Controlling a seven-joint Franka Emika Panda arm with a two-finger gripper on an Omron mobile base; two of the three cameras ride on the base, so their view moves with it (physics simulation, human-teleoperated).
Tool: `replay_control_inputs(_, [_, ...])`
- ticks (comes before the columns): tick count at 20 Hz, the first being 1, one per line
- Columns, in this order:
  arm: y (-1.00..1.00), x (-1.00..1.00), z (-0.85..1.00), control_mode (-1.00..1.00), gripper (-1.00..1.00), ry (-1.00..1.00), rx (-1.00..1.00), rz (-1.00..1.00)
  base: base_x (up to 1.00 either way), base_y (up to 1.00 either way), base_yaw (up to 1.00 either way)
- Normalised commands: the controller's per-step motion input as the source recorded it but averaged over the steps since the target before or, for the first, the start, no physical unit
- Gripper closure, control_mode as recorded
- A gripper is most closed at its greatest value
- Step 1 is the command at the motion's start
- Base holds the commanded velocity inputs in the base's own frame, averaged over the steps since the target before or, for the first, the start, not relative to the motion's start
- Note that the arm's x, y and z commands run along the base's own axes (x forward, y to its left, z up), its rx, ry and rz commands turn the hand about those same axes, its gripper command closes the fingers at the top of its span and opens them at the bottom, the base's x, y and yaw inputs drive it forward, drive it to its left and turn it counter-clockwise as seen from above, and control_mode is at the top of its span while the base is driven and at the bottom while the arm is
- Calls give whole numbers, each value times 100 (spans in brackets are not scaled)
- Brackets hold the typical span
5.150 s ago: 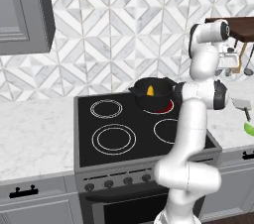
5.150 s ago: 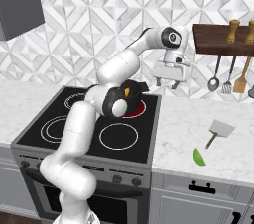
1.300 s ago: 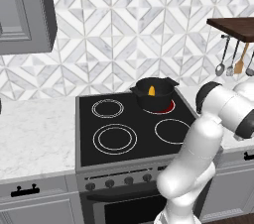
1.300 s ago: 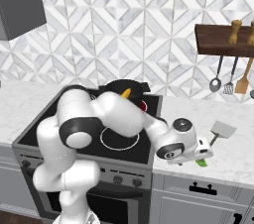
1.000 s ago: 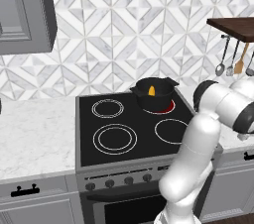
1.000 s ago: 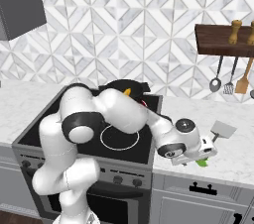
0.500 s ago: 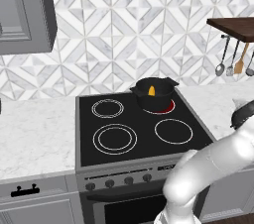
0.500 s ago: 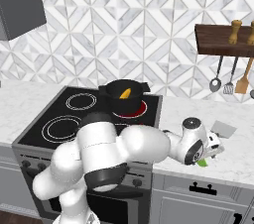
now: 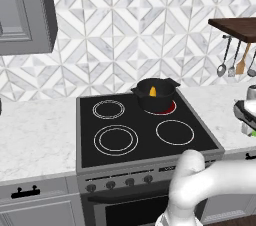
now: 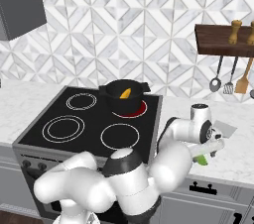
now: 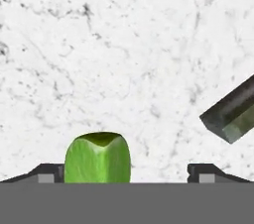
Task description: Put the lemon wedge and corn in the pot. Retrieve the spatula and lightly stir the vegetables in the pot.
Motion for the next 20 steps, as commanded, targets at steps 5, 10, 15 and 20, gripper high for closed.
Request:
replay_control_inputs(5, [1,-52,-29,-100,100,21,15,1,0,0,0])
replay_control_inputs(10, [1,-49,-11,-100,100,5,11,0,0,0,0])
replay_control_inputs(15, [30,-50,37,-100,100,-13,4,0,0,0,0])
replay_control_inputs(20, [75,-54,74,-100,100,-34,0,-1,0,0,0])
